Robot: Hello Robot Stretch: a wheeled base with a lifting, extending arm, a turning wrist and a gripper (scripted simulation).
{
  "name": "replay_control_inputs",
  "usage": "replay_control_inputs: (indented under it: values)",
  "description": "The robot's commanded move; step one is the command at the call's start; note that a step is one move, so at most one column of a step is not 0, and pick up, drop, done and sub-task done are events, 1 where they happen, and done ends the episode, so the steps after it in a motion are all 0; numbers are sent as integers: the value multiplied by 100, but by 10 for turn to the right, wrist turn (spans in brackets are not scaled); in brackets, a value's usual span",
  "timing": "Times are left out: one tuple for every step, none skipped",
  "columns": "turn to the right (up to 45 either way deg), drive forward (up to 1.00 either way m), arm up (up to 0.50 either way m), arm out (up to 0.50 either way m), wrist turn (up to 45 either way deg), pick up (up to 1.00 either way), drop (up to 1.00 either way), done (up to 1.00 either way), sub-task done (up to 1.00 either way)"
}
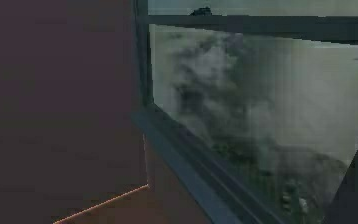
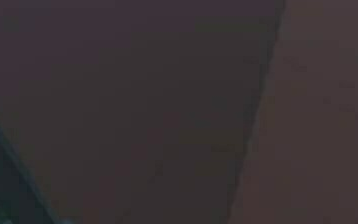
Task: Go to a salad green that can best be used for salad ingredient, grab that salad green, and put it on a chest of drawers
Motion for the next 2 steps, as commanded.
replay_control_inputs:
  values:
    - [-450, 0, 0, 0, 0, 0, 0, 0, 0]
    - [-450, 0, 0, 0, 0, 0, 0, 0, 0]
